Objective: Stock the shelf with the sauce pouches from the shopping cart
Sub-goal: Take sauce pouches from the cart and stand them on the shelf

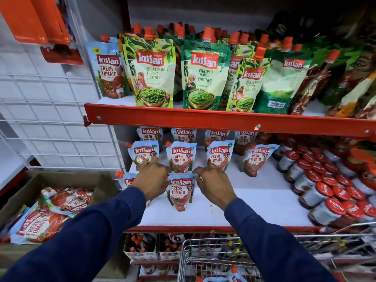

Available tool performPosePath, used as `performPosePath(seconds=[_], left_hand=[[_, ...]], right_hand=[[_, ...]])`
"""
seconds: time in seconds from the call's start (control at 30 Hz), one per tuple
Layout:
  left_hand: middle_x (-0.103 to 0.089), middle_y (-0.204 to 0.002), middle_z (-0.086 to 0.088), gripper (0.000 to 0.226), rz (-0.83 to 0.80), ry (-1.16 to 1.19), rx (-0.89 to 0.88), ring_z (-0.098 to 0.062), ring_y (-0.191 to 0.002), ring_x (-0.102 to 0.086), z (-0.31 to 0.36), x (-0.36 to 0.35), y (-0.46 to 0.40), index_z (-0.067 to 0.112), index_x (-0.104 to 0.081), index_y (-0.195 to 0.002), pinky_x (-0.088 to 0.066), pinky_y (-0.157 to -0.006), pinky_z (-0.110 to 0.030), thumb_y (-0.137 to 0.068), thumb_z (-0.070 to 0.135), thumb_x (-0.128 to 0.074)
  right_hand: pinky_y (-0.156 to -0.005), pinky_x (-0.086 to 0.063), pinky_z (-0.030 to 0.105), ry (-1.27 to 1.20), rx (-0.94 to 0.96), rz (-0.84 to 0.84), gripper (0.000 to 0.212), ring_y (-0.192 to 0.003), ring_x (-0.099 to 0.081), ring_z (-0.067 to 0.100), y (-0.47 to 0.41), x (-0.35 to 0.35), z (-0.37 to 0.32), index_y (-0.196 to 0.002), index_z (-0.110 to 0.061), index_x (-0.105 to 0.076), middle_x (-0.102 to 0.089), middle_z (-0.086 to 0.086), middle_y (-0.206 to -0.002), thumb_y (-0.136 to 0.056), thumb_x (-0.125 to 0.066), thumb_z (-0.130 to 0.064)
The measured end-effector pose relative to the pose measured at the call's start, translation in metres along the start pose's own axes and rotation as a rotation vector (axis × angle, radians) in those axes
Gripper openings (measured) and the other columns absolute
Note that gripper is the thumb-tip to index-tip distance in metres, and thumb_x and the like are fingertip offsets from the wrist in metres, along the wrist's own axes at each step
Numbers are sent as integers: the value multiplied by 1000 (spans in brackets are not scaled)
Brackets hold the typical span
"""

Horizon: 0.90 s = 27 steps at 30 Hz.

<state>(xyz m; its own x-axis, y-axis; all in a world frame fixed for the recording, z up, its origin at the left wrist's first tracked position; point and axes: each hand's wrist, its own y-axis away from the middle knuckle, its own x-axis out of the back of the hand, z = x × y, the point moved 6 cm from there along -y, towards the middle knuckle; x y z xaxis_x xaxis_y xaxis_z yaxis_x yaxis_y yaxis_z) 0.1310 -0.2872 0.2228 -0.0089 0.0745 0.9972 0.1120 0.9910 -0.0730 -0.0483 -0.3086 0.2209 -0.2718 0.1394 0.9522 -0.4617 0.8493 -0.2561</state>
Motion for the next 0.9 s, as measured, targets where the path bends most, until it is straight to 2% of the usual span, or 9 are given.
performPosePath(seconds=[0.1, 0.2, 0.27, 0.33, 0.4, 0.5, 0.63, 0.73, 0.9], left_hand=[[-64, -135, -5, 49, 32, 12, -30, -29, -131, -40, 7, 1, 4, 19, -55, -139, -29, -105, -49, -95, 37, -62], [-45, -156, -7, 63, 107, -1, -84, -35, -145, -28, 23, 8, 22, 18, -41, -148, -25, -112, -55, -92, 36, -64], [-34, -163, -12, 76, 172, -24, -119, -43, -152, -20, 41, 9, 44, 14, -34, -154, -20, -118, -65, -90, 41, -66], [-31, -163, -17, 85, 238, -50, -179, -48, -151, -18, 64, 1, 68, 10, -34, -155, -20, -116, -73, -86, 45, -70], [-29, -163, -20, 94, 249, -60, -229, -50, -149, -20, 83, -16, 87, 8, -34, -154, -20, -114, -75, -80, 46, -76], [-22, -164, -22, 100, 161, -12, -246, -50, -150, -18, 103, -55, 110, 7, -26, -157, -19, -114, -75, -79, 44, -75], [11, -168, -19, 94, -51, 52, -257, -47, -151, 17, 125, -125, 137, 9, 1, -160, -1, -121, -69, -92, 41, -56], [18, -167, -18, 86, -214, 88, -259, -44, -148, 29, 143, -172, 151, 7, 7, -159, 5, -124, -60, -98, 37, -46], [9, -169, -17, 81, -409, 94, -258, -40, -153, 18, 173, -229, 164, 5, 5, -159, 2, -125, -58, -100, 25, -46]], right_hand=[[-102, -46, 44, -29, -27, -36, 43, -126, -52, 32, 5, -4, 1, -139, -18, -52, -67, 10, -130, -97, -59, -25], [-120, -26, 48, 2, -42, -42, 68, -150, -25, 32, 19, -8, 2, -157, -20, -24, -30, 8, -164, -99, -57, -35], [-124, -15, 54, 42, -51, -16, 78, -155, -9, 33, 37, -11, 4, -160, -20, -11, -10, 9, -169, -99, -55, -40], [-123, -10, 62, 88, -59, 19, 82, -155, -2, 38, 61, -16, 5, -160, -20, -9, -5, 12, -169, -97, -56, -42], [-120, -10, 69, 125, -66, 28, 85, -153, 4, 43, 88, -27, 7, -160, -18, -10, -3, 16, -168, -95, -59, -41], [-119, -7, 72, 132, -117, -24, 89, -153, 10, 44, 130, -52, 19, -160, -16, -11, -1, 18, -168, -91, -62, -39], [-122, -5, 66, 143, -181, -166, 79, -154, 15, 35, 189, -92, 42, -160, -20, -6, 7, 10, -168, -97, -43, -51], [-125, -6, 56, 101, -199, -249, 73, -155, 9, 31, 226, -121, 58, -160, -15, -13, 0, 7, -169, -101, -44, -43], [-127, -10, 43, -6, -190, -368, 65, -155, -2, 19, 262, -167, 75, -159, -16, -18, -13, 1, -169, -103, -45, -32]])
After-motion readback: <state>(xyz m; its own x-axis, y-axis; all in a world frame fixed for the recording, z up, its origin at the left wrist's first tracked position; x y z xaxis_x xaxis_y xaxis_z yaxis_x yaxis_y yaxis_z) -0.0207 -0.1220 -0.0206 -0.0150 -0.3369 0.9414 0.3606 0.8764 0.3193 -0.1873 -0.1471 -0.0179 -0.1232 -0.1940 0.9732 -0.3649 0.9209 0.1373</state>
